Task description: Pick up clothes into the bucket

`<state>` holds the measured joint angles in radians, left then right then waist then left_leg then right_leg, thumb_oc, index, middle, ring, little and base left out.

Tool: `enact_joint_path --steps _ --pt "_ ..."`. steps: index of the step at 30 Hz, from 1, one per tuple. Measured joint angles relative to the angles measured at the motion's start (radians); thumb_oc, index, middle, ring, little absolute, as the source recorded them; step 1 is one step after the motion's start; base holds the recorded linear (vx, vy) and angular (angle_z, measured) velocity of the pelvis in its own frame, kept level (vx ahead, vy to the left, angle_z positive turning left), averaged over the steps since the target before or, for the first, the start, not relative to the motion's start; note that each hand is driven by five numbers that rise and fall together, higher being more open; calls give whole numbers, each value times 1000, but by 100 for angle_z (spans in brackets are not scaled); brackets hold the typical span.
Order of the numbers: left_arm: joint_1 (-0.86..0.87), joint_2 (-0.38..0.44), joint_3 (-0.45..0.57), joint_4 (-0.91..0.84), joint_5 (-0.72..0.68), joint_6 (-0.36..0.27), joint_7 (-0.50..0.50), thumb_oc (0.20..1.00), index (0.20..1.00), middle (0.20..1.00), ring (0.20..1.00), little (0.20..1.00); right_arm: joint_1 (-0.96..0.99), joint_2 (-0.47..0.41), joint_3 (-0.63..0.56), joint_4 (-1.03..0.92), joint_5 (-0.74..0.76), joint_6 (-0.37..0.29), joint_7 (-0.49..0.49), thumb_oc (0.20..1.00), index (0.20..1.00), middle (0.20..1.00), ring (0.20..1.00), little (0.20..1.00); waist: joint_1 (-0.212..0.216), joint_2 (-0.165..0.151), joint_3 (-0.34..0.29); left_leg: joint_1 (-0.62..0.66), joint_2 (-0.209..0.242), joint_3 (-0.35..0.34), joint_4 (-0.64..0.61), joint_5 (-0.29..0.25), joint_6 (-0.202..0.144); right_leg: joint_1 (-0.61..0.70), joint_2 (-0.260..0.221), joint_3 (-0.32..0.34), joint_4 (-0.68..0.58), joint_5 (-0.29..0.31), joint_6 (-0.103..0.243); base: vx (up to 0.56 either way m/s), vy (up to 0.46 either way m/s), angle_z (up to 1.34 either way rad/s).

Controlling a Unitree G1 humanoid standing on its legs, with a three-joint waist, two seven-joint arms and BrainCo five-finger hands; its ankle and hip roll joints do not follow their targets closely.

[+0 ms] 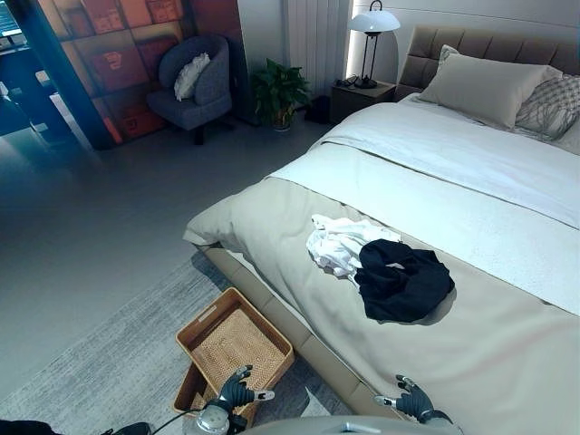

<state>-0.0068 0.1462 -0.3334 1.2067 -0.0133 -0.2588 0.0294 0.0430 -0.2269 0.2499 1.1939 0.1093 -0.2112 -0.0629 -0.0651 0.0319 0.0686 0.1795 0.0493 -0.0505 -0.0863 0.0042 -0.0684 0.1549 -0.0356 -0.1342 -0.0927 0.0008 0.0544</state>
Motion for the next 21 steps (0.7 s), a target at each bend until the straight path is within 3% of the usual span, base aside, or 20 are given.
enact_joint_path --steps 16,21 --pt "3 0 -1 1 -1 5 10 1000 1000 1000 1000 1000 -27 2 -5 -1 45 0 -23 1000 1000 1000 1000 1000 2 1 -8 -51 -1 -1 5 1 0 -41 -1 -1 2 6 0 0 0 0" --pt "-11 0 -2 -3 -1 3 39 1000 1000 1000 1000 1000 -100 -8 -7 -37 56 1 -86 1000 1000 1000 1000 1000 3 11 22 -90 -3 -12 17 2 0 -76 -2 -15 3 8 4 -17 1 5"
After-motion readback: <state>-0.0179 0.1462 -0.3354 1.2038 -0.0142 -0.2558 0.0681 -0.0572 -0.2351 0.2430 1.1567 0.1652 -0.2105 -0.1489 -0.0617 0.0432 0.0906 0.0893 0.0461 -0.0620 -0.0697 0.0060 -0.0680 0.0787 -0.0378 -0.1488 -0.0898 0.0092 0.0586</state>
